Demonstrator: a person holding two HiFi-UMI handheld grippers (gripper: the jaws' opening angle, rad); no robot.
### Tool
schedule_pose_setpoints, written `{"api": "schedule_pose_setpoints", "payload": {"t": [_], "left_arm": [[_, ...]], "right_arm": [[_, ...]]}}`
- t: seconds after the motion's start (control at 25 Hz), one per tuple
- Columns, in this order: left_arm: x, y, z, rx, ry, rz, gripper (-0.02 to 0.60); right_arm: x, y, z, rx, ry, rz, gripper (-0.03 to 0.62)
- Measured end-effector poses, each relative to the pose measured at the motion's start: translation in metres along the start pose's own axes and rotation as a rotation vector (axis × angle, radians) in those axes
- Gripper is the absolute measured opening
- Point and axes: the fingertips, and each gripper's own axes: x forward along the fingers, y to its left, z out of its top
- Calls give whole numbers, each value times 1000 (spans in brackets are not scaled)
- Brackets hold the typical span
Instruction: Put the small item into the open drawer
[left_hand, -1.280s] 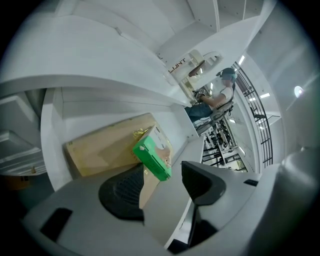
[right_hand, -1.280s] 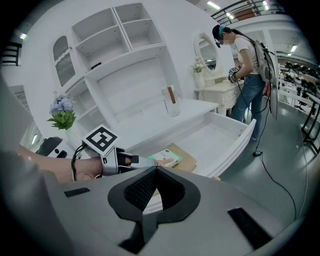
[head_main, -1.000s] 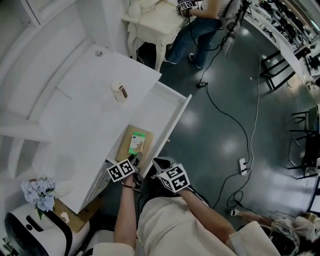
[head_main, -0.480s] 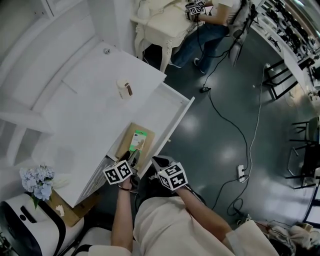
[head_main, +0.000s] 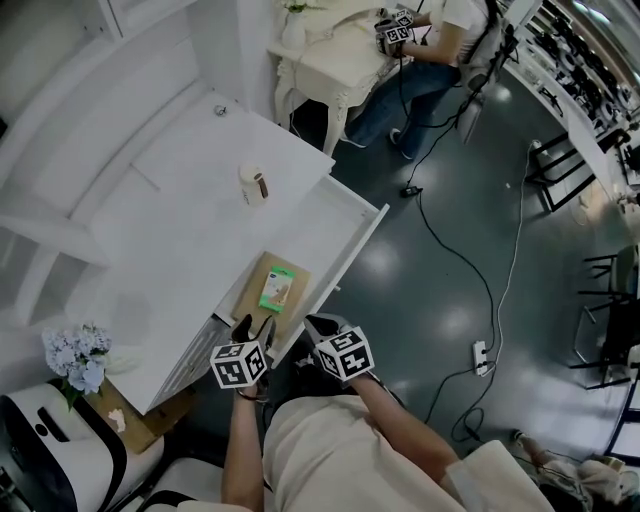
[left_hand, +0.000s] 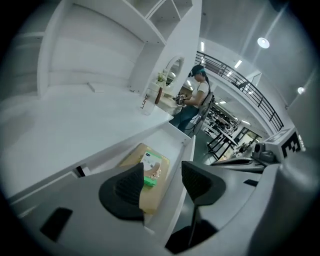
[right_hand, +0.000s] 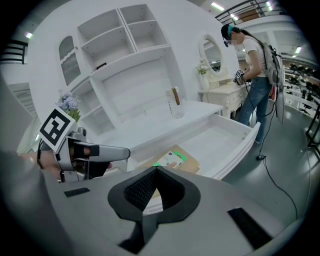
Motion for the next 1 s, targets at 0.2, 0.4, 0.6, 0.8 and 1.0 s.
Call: {"api": "schedule_pose_setpoints", "payload": {"t": [0.2, 0.4, 0.6, 0.8, 1.0], "left_arm": [[-12, -7, 2, 20, -27, 13, 250], [-16, -9, -1, 74, -34, 46, 250], [-18, -11, -8, 101, -36, 72, 250], [-18, -11, -10, 123, -33, 71, 209], [-19, -11, -13, 139, -26, 67, 166]], "right_arm": [[-2, -7, -5, 7, 0, -7, 25], [-6, -11, -9, 14, -7, -9, 23], [-10, -8, -14, 3, -2, 3, 23], [-10, -14, -12, 2, -4, -5, 24], [-11, -15, -10, 3, -7, -8, 23]]}}
